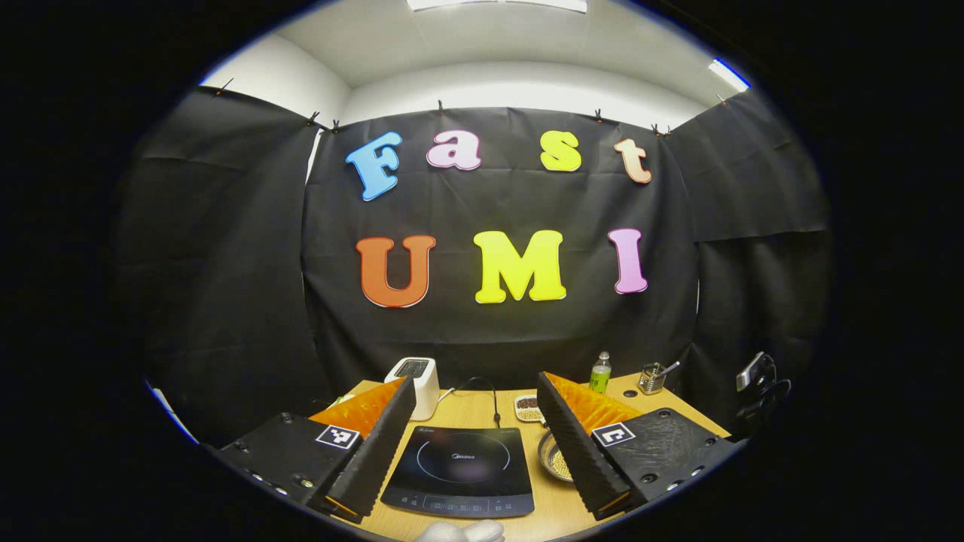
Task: First push the handle of the pot to place it horizontally, then grasp the pot with both hands and set it on the induction cooktop.
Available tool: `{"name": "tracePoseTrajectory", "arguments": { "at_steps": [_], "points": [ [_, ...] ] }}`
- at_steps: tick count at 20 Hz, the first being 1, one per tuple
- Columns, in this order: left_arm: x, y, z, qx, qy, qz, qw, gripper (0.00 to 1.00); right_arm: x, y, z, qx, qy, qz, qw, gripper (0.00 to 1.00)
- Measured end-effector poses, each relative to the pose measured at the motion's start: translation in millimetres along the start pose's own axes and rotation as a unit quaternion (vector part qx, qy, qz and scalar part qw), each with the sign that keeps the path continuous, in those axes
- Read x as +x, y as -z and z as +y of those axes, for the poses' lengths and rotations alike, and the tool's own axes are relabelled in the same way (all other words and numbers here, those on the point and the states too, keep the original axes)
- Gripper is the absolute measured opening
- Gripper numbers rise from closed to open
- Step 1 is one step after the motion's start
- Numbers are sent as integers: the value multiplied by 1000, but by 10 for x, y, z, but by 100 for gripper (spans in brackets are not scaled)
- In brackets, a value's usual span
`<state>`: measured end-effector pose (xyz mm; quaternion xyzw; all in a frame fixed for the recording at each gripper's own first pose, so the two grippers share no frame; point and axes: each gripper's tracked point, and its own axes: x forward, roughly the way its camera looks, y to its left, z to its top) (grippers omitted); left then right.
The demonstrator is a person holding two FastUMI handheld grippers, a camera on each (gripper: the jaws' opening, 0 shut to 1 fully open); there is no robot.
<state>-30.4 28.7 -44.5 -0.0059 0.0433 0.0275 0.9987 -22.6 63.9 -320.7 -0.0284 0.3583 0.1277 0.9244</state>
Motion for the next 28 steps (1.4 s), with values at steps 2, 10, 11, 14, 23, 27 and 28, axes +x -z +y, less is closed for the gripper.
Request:
{"name": "tracePoseTrajectory", "arguments": {
  "at_steps": [2,10,11,14,23,27,28],
  "points": [
    [-39,3,33,-3,-5,1,1000,96,140,152,104,-5,-12,22,1000,4],
    [-187,56,95,5,-27,6,1000,96,635,239,299,0,-40,64,997,4],
    [-195,51,82,7,-28,6,1000,96,698,227,293,-2,-39,68,997,1],
    [-223,94,62,12,-30,11,999,96,861,268,296,19,-46,85,995,1],
    [-150,134,3,10,-34,17,999,96,991,304,24,40,-32,101,994,1],
    [-76,159,-145,8,-21,22,999,96,958,326,-78,47,-27,102,993,1],
    [-68,164,-181,8,-18,23,1000,96,959,327,-130,48,-25,102,993,3]
  ]
}}
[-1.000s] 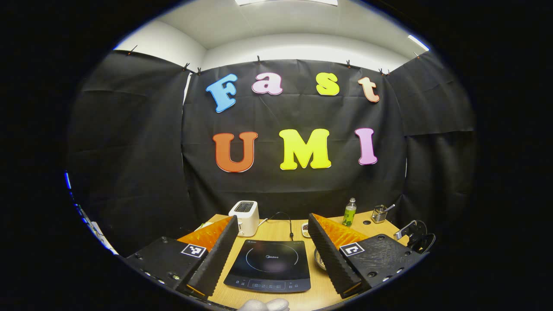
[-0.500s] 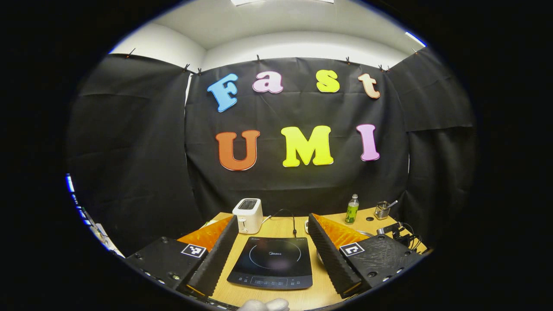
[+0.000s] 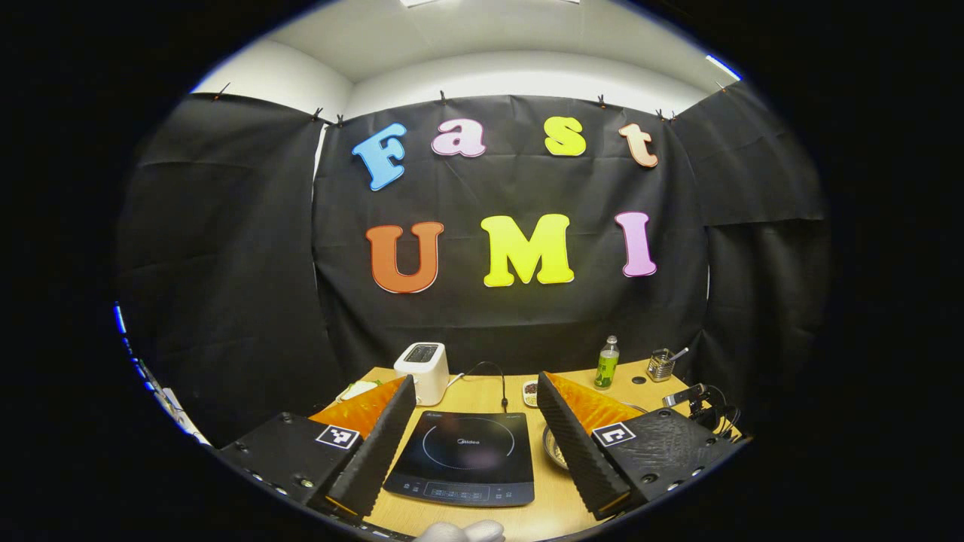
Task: First push the handle of the pot to place it horizontally, then grasp the pot with both hands and set it on the induction cooktop.
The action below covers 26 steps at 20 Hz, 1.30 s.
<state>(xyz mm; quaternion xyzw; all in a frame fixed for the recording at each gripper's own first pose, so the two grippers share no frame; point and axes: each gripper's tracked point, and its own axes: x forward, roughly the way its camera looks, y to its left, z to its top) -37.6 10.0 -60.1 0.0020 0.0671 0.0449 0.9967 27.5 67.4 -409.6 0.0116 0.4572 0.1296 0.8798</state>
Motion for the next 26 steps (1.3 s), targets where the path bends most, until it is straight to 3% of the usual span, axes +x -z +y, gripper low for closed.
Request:
{"name": "tracePoseTrajectory", "arguments": {
  "at_steps": [6,26],
  "points": [
    [71,-2,-134,-5,9,2,1000,96,-7,-60,-248,15,9,-3,1000,0],
    [334,-53,-489,-18,-22,13,999,96,4,-289,-1015,17,27,15,999,4]
  ]
}}
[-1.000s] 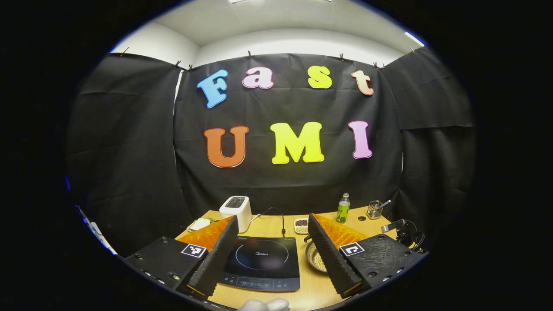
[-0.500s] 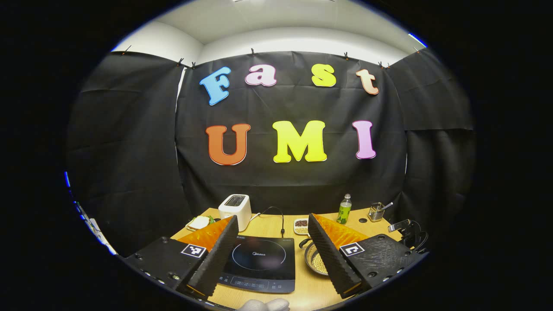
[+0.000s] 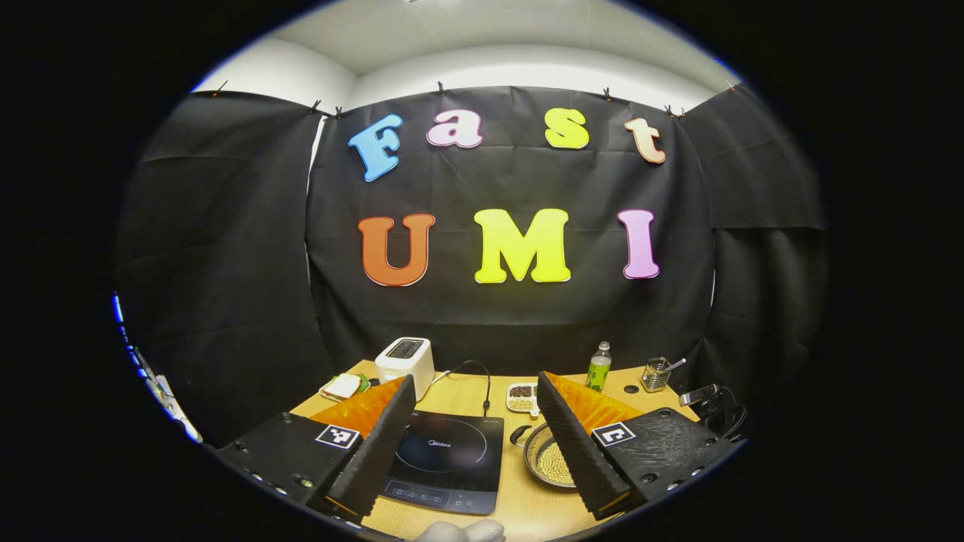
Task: First push the handle of the pot to place it horizontally, then grasp the pot with both hands and set it on the induction cooktop.
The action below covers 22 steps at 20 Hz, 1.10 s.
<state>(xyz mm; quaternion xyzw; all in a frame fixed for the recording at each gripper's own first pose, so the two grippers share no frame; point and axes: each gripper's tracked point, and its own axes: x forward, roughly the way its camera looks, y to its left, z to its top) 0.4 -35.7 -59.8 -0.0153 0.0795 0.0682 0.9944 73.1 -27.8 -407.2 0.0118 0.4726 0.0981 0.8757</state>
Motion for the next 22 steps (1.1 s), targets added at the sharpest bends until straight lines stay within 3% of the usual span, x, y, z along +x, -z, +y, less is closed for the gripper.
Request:
{"name": "tracePoseTrajectory", "arguments": {
  "at_steps": [5,8,9,11,14,22],
  "points": [
    [47,9,-34,0,-22,1,1000,100,26,-89,-155,6,-6,9,1000,1],
    [55,-13,-34,-1,-38,-1,999,96,65,-176,-252,-5,-5,10,1000,4],
    [60,-15,-44,-1,-42,-1,999,96,74,-206,-282,-6,-5,10,1000,0],
    [45,-14,-66,2,-50,-1,999,96,97,-273,-342,-10,-7,10,1000,6],
    [38,15,-106,2,-61,1,998,96,140,-377,-463,-19,-3,10,1000,0],
    [-13,57,-169,1,-76,6,997,96,226,-594,-634,-46,9,-1,999,1]
  ]
}}
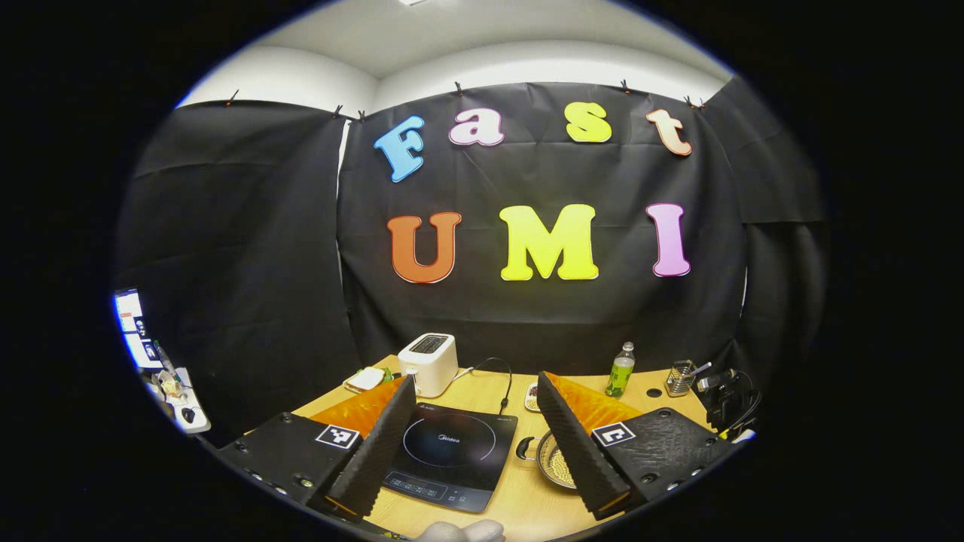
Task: First push the handle of the pot to place it horizontally, then grasp the pot with both hands and set it on the induction cooktop.
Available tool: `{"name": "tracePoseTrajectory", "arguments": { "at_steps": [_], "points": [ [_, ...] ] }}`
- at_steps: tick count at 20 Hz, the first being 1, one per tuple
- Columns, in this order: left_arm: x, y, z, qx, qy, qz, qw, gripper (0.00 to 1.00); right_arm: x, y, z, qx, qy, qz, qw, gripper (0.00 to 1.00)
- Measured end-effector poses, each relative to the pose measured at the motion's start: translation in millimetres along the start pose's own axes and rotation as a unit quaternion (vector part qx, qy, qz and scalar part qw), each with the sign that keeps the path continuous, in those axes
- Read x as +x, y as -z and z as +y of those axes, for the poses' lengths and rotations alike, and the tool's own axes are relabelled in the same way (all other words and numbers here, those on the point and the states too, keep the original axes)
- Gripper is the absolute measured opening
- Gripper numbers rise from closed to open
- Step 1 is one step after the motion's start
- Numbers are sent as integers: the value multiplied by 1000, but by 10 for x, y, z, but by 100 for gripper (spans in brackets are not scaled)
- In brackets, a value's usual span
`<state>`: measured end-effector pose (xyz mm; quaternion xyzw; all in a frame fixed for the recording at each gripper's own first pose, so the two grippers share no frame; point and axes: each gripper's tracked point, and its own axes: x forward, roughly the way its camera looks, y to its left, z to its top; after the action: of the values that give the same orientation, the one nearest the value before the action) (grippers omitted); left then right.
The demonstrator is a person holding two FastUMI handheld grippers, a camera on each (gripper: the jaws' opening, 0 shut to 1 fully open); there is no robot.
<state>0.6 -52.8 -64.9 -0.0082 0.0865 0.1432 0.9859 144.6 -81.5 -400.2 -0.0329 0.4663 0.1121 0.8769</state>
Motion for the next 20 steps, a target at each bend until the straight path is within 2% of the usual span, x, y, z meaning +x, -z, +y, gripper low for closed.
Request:
{"name": "tracePoseTrajectory", "arguments": {
  "at_steps": [7,13,16,17,18,19,20],
  "points": [
    [-59,76,-44,-2,11,11,1000,96,-46,-56,-46,9,11,-28,999,0],
    [-45,149,-62,8,51,10,999,96,-622,-123,-35,-18,54,-98,994,0],
    [-20,167,-49,0,79,11,997,96,-936,-150,37,-23,70,-134,988,6],
    [-16,162,-19,0,89,9,996,96,-995,-114,56,-17,75,-140,987,11],
    [-16,162,15,1,98,7,995,96,-1072,-82,96,-9,76,-144,987,25],
    [-22,181,42,1,107,6,994,96,-1140,-46,130,0,80,-147,986,33],
    [-17,199,77,1,117,6,993,96,-1199,-2,165,7,85,-150,985,47]
  ]
}}
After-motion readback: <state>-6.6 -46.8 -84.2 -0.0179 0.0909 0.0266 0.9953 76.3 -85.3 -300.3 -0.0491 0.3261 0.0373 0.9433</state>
